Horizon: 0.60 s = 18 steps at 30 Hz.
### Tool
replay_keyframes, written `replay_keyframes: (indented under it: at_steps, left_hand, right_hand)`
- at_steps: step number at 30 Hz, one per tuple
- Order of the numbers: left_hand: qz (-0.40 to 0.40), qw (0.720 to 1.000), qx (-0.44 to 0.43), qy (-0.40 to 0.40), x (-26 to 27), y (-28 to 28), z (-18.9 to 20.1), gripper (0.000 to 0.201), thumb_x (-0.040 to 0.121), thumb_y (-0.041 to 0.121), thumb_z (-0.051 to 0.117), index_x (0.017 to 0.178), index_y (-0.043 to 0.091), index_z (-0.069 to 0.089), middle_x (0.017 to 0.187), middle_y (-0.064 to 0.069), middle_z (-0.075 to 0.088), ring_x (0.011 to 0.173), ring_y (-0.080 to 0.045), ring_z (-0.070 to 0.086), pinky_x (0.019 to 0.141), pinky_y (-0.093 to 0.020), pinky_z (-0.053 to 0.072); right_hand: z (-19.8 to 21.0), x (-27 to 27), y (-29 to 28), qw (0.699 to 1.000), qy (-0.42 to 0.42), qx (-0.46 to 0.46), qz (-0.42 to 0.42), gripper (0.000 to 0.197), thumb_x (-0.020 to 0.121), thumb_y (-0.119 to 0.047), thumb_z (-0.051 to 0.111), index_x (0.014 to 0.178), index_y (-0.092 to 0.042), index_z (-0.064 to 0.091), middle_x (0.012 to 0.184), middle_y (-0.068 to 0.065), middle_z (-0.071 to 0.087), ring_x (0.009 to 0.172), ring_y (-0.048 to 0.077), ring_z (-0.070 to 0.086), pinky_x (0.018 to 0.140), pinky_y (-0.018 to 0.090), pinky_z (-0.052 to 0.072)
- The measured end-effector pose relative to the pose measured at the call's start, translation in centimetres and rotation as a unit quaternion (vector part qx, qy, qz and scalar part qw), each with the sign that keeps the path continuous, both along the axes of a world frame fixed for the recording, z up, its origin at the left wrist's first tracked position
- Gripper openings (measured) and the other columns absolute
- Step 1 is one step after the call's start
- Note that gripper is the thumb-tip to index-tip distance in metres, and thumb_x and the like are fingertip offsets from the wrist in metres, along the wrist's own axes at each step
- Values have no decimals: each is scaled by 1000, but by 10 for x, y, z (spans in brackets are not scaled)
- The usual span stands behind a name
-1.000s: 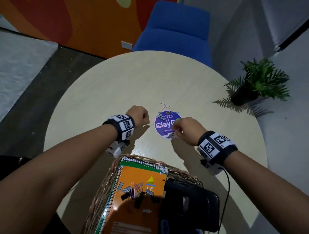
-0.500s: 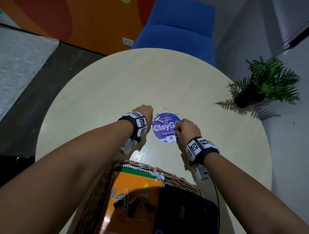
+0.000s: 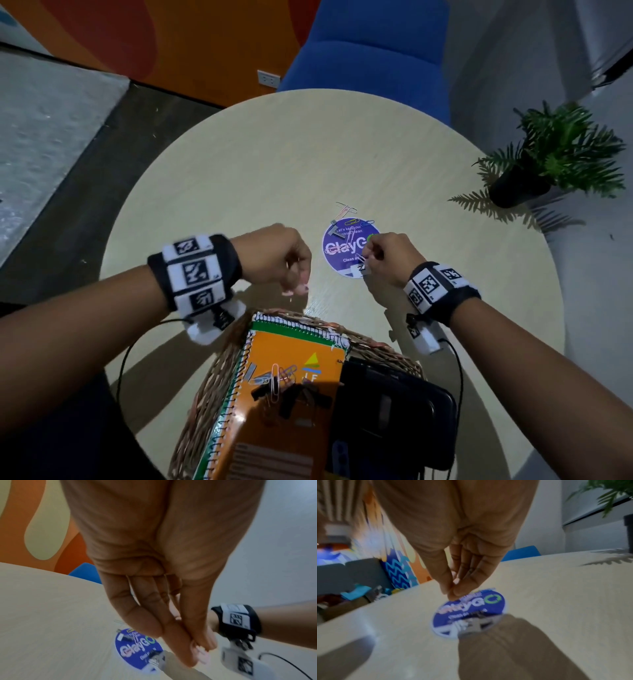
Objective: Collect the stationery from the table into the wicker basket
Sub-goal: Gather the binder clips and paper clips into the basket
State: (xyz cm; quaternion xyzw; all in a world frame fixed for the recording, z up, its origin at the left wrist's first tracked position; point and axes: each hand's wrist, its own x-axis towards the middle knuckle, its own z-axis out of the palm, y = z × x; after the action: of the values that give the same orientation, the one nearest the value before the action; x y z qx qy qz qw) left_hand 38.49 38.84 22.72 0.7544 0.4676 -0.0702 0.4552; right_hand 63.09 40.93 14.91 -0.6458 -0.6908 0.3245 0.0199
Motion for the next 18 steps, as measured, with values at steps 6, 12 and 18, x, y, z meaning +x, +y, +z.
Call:
replay_keyframes:
  at_steps: [6,12,18]
  left_hand:
    - [-28,999,-38,-3,-26,-56,-14,14,87,18,64,76,18,73,69,9,72,65,3,63,69,-14,47]
    - [81,996,32,-19,-47,-40,-15,15,91,16,58,92,24,70,72,14,69,67,14,60,63,0,39]
    - [94,987,122,47,-33,3,-27,19,87,25,65,103,16,69,82,7,61,82,-14,60,76,-22,41]
  right_hand:
    - [52,-24,-32,986,45,-34,156,12,82,-5,63,89,-9,72,68,-3,63,64,10,58,73,25,49]
    - [93,-69,-80,947,23,-67,313,15,85,-14,61,94,-18,72,88,1,74,74,15,62,73,28,50]
    - [89,-89,-96,925,-20,-76,372,23,86,-18,58,105,-23,71,102,2,73,95,23,64,77,30,48]
